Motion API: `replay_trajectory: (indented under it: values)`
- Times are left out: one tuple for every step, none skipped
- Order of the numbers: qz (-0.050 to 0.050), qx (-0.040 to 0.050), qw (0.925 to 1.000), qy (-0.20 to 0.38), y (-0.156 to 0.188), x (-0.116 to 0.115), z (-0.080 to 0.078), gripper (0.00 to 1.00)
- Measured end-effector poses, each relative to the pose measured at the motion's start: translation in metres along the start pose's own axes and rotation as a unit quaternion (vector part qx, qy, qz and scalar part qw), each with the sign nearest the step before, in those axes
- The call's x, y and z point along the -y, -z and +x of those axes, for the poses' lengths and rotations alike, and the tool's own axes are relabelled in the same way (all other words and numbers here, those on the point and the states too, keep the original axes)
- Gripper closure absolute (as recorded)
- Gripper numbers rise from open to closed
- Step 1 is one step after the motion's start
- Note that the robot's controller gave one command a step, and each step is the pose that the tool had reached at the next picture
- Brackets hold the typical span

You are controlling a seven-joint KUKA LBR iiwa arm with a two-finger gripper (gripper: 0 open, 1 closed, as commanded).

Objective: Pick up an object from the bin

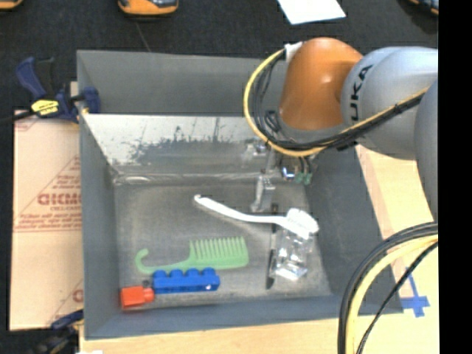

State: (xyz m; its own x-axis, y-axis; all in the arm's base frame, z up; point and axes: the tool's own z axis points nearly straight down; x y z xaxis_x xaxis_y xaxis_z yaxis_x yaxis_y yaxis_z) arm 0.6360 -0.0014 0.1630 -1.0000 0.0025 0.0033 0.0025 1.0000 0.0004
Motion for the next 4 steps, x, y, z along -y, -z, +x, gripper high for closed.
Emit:
replay_trajectory:
  values:
    - [0.000,0.0042,1.0000,0.000,0.005,0.000,-0.002,0.00]
    - [0.001,0.0065,1.0000,0.006,-0.081,0.067,0.029,0.00]
    - [0.001,0.0087,0.9995,0.030,-0.057,0.082,0.035,0.00]
    - [-0.001,0.0107,0.9998,0.016,-0.080,0.081,0.031,0.00]
